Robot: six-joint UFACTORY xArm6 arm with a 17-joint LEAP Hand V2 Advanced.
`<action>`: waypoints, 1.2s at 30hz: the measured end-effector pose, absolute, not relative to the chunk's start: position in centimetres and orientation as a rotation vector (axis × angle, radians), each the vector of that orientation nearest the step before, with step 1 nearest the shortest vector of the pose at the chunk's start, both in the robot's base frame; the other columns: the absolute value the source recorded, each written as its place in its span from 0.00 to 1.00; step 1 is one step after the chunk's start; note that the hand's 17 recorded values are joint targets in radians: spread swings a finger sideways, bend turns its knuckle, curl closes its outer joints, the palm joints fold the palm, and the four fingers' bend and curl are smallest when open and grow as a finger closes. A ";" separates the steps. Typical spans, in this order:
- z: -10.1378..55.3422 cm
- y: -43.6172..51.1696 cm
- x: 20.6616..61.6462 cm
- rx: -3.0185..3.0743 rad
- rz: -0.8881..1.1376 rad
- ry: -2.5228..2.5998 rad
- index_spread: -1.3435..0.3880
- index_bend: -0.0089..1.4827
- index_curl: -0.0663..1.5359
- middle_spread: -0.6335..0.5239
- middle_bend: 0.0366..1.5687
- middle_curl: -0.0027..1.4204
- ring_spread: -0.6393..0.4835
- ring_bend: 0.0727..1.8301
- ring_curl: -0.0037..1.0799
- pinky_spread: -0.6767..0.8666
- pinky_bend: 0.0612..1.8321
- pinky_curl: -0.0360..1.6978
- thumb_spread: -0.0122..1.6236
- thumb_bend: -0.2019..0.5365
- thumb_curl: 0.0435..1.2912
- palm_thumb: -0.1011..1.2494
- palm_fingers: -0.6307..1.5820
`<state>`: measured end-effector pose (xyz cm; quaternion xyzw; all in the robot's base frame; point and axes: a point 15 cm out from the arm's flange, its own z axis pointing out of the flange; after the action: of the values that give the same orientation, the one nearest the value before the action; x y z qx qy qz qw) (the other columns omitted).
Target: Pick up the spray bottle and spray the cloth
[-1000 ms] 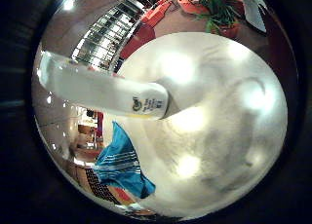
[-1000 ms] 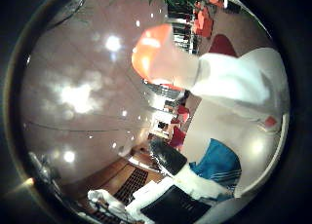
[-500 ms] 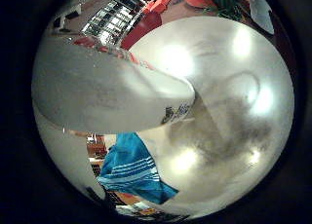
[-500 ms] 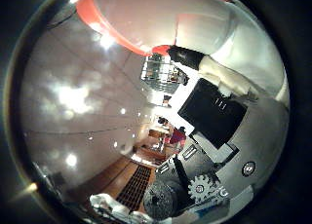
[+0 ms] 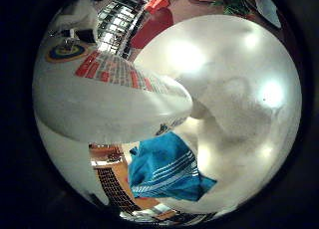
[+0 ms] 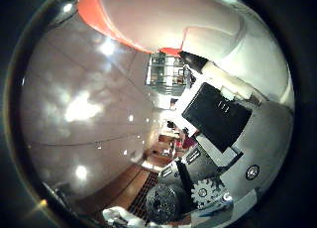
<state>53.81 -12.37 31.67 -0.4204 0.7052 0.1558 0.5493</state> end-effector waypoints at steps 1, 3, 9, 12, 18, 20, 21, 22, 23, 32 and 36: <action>31.5 -12.2 53.3 -1.047 0.383 1.690 0.65 0.77 0.52 0.46 0.87 0.50 0.41 0.78 0.61 0.33 0.70 0.51 0.58 0.26 0.50 0.88 0.80; 32.2 -12.5 52.3 -1.150 0.399 1.729 0.65 0.77 0.52 0.46 0.87 0.49 0.41 0.79 0.61 0.34 0.69 0.54 0.58 0.25 0.51 0.88 0.80; 36.6 -13.1 49.4 -1.466 0.414 1.858 0.66 0.78 0.51 0.46 0.89 0.48 0.41 0.79 0.61 0.34 0.65 0.60 0.57 0.25 0.53 0.87 0.80; 39.7 -12.2 47.6 -1.611 0.439 1.903 0.66 0.78 0.51 0.46 0.89 0.48 0.41 0.80 0.61 0.34 0.64 0.64 0.57 0.25 0.54 0.86 0.80; 41.3 -8.4 45.1 -1.925 0.446 1.991 0.66 0.78 0.51 0.46 0.90 0.47 0.41 0.79 0.61 0.34 0.61 0.69 0.57 0.25 0.55 0.85 0.80; 41.9 -6.8 44.6 -2.019 0.410 2.011 0.66 0.78 0.51 0.46 0.90 0.47 0.41 0.79 0.61 0.34 0.60 0.71 0.58 0.25 0.55 0.85 0.80; 42.4 -5.9 44.4 -2.050 0.391 2.013 0.66 0.78 0.51 0.46 0.90 0.47 0.40 0.78 0.62 0.34 0.60 0.71 0.58 0.25 0.56 0.85 0.80; 42.8 -5.0 44.2 -2.072 0.374 2.016 0.66 0.78 0.51 0.46 0.90 0.47 0.40 0.78 0.62 0.34 0.60 0.72 0.58 0.25 0.56 0.85 0.80; 43.3 -4.2 44.0 -2.088 0.360 2.020 0.66 0.78 0.51 0.46 0.90 0.47 0.40 0.78 0.62 0.33 0.60 0.72 0.58 0.25 0.56 0.85 0.79; 42.1 0.0 43.0 -2.424 0.135 2.142 0.65 0.78 0.52 0.46 0.91 0.47 0.39 0.76 0.65 0.33 0.58 0.76 0.58 0.25 0.56 0.84 0.79; 41.9 1.8 43.3 -2.617 -0.096 2.164 0.65 0.77 0.52 0.46 0.90 0.47 0.39 0.75 0.66 0.32 0.57 0.76 0.59 0.25 0.56 0.83 0.79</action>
<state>43.29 1.77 41.90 -0.7641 0.6318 -0.0280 -0.1274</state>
